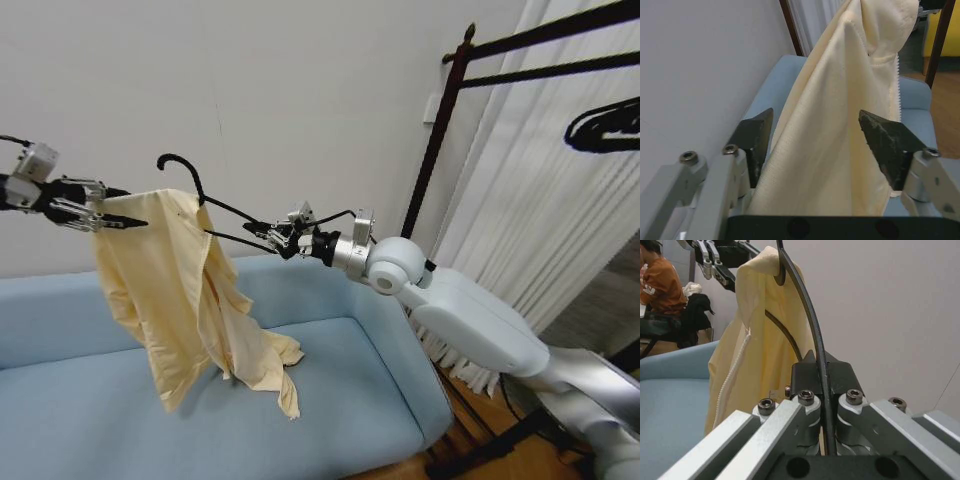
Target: Pick up the clothes from the sofa and hang them on the clothes hanger.
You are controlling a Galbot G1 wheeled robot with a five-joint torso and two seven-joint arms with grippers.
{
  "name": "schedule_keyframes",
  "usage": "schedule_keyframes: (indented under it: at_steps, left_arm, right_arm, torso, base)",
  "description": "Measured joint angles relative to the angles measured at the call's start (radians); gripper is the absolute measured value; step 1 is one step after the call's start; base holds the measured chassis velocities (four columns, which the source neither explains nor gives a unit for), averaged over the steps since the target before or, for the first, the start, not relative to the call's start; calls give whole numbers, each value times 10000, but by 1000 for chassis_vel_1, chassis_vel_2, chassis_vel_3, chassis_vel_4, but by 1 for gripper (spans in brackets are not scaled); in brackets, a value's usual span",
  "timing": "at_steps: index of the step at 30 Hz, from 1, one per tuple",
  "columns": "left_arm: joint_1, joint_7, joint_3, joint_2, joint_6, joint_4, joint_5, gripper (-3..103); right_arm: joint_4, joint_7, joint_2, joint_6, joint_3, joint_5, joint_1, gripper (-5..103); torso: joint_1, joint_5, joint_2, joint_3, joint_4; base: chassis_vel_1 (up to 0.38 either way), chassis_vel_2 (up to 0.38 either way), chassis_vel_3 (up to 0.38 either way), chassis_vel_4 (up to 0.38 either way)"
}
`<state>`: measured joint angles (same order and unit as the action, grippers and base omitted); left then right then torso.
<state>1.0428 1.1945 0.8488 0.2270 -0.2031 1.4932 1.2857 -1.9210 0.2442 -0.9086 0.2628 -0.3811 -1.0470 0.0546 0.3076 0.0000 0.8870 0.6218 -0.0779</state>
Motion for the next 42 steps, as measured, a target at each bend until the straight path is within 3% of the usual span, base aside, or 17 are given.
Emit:
schedule_keyframes:
  at_steps: [5, 7, 12, 14, 27, 33, 36, 37, 40, 42]
  left_arm:
    - [-7, 12, -25, -153, -23, 35, 3, 37]
    - [-11, 13, -25, -171, -26, 39, 7, 37]
    - [-36, 13, -23, -229, -34, 86, 40, 10]
    - [-53, 21, -20, -247, -40, 108, 43, 4]
    - [-126, 457, 13, -262, -65, 188, 66, 2]
    - [-147, 678, 23, -283, -42, 162, 64, 2]
    - [-162, 803, 33, -352, -9, 167, 63, 2]
    - [-162, 803, 33, -352, -9, 167, 63, 2]
    - [-179, 879, 37, -454, 20, 160, 58, 2]
    - [-190, 895, 46, -496, 24, 146, 57, 2]
  right_arm:
    - [-25, -43, 25, 3, -94, -10, 51, 2]
    - [-26, -68, 10, 4, -113, -14, 70, 2]
    - [-87, -192, -66, 4, -234, -80, 155, 2]
    - [-103, -212, -61, 4, -245, -84, 155, 2]
    - [-152, -278, 111, 152, -285, -81, 4, 0]
    - [-67, -511, 183, 240, -234, -199, 96, 15]
    - [58, -693, 246, 281, -136, -363, 234, 32]
    - [58, -693, 246, 281, -136, -363, 234, 32]
    - [150, -989, 406, 422, 98, -682, 325, 48]
    - [177, -1093, 494, 492, 240, -848, 326, 54]
  torso:
    - [0, 0, -1, 0, 1]
    - [0, 0, -2, 1, 0]
    - [0, -1, -2, 0, 1]
    - [0, -1, -2, 0, 2]
    - [0, 0, -2, 0, 0]
    - [0, 0, -2, 0, 0]
    - [0, 0, -1, 1, 1]
    - [0, 0, -1, 1, 1]
    - [0, 0, -2, 0, 1]
    - [1, 0, -1, 1, 1]
  base:
    - [0, 0, 0, 0]
    - [0, 0, 0, 0]
    - [0, 0, 0, 0]
    - [0, 0, 0, 0]
    - [0, 0, 0, 0]
    - [0, 0, 0, 0]
    - [0, 0, 0, 0]
    - [0, 0, 0, 0]
    - [0, 0, 0, 0]
    - [0, 0, 0, 0]
